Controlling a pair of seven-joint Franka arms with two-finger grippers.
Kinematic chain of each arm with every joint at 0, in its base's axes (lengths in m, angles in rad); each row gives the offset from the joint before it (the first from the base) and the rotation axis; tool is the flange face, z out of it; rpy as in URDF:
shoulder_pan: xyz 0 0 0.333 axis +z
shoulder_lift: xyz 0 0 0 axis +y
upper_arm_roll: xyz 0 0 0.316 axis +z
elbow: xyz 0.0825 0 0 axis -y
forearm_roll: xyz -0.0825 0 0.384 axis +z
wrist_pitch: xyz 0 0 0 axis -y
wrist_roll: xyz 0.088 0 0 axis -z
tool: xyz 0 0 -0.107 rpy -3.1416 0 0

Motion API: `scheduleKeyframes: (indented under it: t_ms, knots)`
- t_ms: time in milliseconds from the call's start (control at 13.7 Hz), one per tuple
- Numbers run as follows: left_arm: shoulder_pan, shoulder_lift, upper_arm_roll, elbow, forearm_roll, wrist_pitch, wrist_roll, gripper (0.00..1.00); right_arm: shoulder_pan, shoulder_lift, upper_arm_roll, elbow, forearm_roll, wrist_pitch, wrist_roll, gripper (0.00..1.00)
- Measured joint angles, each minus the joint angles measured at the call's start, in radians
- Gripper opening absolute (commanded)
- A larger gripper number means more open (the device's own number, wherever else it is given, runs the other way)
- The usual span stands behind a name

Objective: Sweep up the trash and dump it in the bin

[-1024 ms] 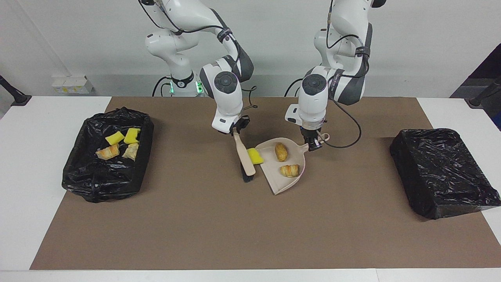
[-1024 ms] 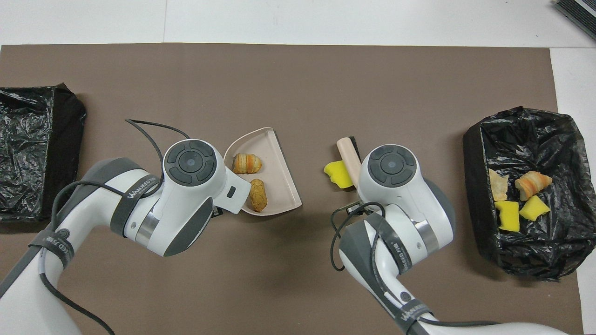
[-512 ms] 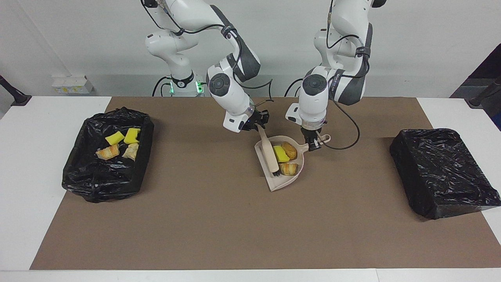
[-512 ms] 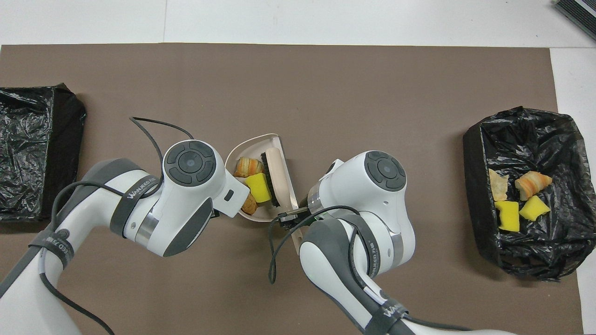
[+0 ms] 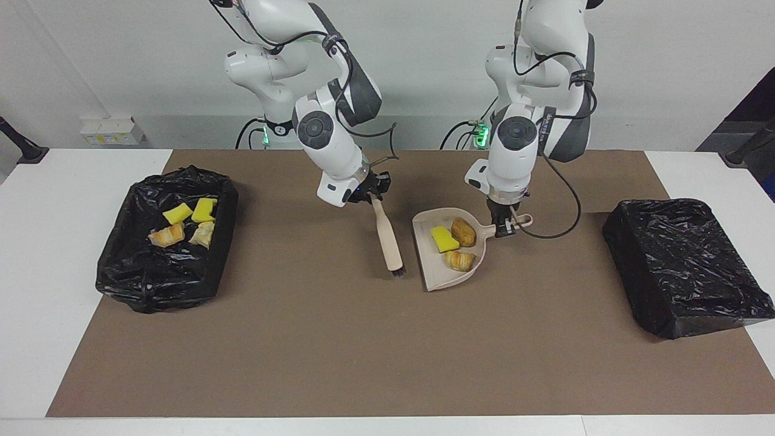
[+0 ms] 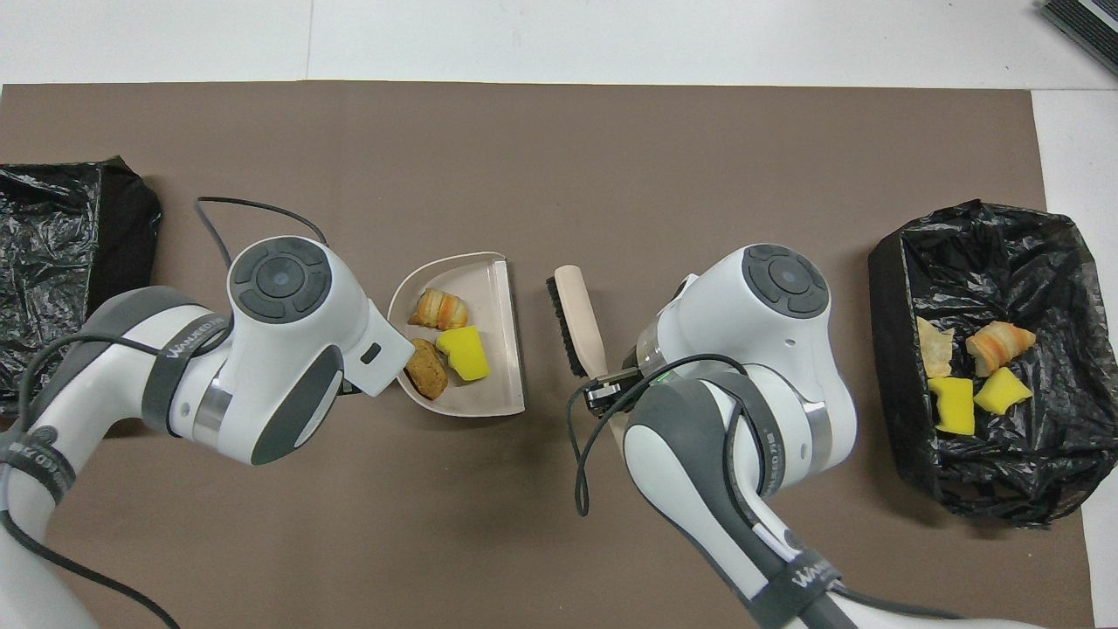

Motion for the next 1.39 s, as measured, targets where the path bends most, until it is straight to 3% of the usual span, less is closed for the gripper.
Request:
scheduleKeyframes:
  t_ms: [366, 732, 951, 1171, 1390]
  knots:
    - [0.198, -0.125, 0.008, 0.001, -0.045, -0.033, 0.339, 0.00, -0.021, -0.057, 0.006, -0.007, -0.200, -0.082, 0.164, 0.00]
    - [0.473, -0.180, 0.018, 0.040, -0.097, -0.103, 0.601, 0.00, 0.112, -0.112, 0.018, -0.065, -0.172, -0.081, 0.334, 0.00]
    - [0.627, -0.166, 0.019, 0.100, -0.132, -0.107, 0.768, 0.00, 0.264, -0.144, 0.023, -0.096, -0.132, -0.058, 0.514, 0.00]
    - [0.761, -0.103, 0.019, 0.224, -0.120, -0.109, 0.969, 0.00, 0.414, -0.139, 0.027, -0.160, -0.122, 0.074, 0.679, 0.00]
    - [0.829, -0.012, 0.019, 0.338, 0.024, -0.051, 1.112, 0.00, 0.531, -0.094, 0.027, -0.198, -0.118, 0.194, 0.778, 0.00]
